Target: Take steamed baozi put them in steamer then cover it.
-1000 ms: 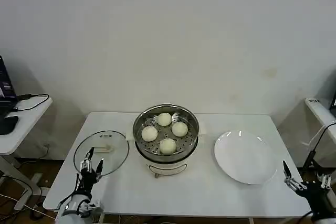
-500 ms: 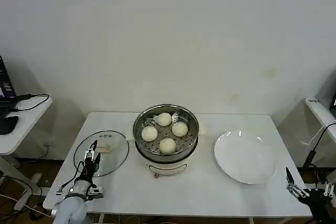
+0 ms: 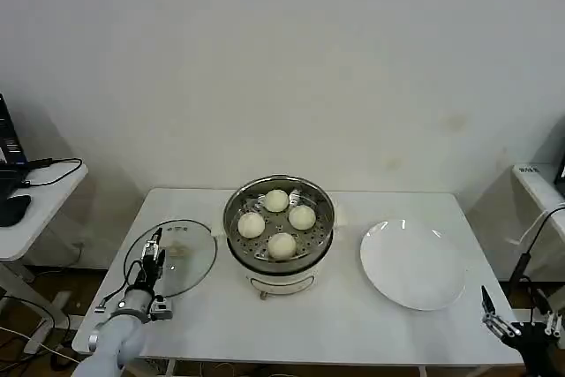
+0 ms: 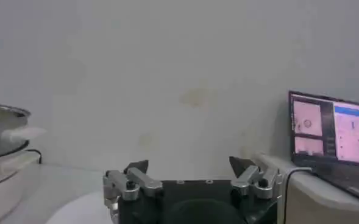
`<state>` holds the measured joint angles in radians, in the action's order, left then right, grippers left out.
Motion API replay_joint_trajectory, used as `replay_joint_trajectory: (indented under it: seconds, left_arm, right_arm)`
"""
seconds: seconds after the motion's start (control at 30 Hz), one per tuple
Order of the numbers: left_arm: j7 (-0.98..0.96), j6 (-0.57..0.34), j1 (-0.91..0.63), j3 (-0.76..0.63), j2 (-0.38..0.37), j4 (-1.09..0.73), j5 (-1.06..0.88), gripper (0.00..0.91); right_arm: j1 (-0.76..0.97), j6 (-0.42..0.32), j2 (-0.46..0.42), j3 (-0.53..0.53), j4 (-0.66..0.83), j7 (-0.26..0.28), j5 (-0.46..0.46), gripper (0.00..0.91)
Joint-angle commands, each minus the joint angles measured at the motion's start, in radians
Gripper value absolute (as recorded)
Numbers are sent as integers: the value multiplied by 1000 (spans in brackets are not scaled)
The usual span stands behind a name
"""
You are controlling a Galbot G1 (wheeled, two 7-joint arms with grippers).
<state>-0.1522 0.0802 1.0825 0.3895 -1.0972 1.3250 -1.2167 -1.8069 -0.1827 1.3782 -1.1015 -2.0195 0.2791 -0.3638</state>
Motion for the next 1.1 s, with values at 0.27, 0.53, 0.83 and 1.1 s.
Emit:
replay_joint_trajectory:
  seconds: [0.27,0.53,0.83,1.1]
  left_arm:
    - [1,0,-108,-31,-12,-98,-18,907]
    - [0,1,-145,-41,-17,-131,-23,897]
    - [-8,-9,-153,-53,-35,-166,-20,0]
    - [-19,-12,-142,-50,-44,-163,-26,0]
  right_arm:
    - [-6,-4,5,-4,2,4,-5,907]
    - [-6,-8,4,-4,11,5,-7,907]
    - [-5,-8,1,-5,15,8,-10,907]
    - [-1,-8,0,-2,21,7,-11,907]
